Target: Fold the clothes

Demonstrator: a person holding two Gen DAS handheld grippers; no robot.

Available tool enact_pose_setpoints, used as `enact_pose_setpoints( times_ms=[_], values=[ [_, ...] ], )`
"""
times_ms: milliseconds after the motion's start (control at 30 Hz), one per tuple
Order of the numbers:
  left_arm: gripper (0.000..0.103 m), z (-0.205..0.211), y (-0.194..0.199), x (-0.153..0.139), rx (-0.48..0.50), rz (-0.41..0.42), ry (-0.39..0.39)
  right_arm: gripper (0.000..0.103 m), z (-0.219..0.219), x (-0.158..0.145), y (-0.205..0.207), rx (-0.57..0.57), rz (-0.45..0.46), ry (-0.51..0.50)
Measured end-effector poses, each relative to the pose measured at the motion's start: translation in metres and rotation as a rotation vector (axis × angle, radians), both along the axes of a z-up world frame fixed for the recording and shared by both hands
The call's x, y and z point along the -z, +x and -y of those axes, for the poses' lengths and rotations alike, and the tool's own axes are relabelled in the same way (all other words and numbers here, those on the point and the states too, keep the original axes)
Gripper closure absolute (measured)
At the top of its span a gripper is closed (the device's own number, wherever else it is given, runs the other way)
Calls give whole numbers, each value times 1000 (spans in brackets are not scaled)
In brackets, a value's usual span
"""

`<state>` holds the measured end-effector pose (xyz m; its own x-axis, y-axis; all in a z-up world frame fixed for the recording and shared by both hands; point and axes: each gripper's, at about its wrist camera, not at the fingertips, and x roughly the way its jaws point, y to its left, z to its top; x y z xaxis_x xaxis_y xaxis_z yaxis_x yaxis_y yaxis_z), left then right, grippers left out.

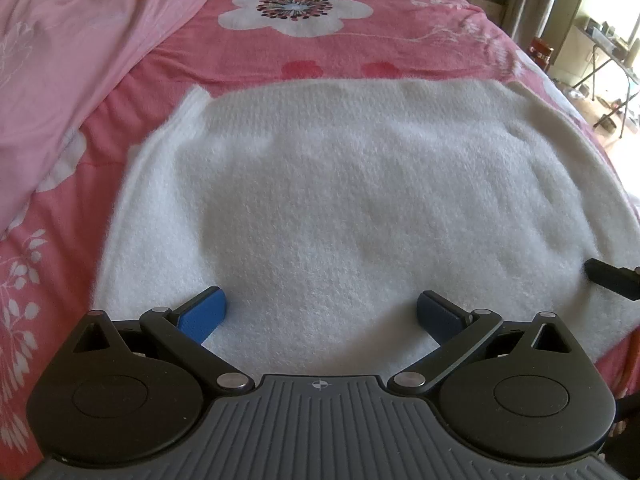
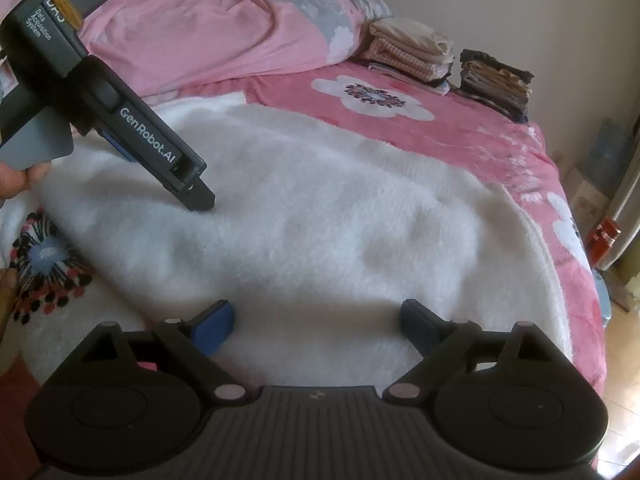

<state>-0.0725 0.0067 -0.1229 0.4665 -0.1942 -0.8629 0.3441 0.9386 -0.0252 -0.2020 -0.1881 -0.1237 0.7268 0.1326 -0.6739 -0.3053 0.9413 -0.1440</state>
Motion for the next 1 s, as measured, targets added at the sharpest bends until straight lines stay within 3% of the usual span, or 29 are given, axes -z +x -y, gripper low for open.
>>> enact_pose_setpoints(
  times_ms=[267, 433, 1000],
  values=[
    [0, 1, 0, 0, -1, 2, 2, 11, 7, -26, -5, 23, 132, -30],
    [0, 1, -1, 0, 0, 2, 4, 7, 18, 1, 10, 91, -2, -14],
    [0, 1, 0, 0, 0, 5, 4, 3, 23, 3, 11, 110, -27, 20]
  ],
)
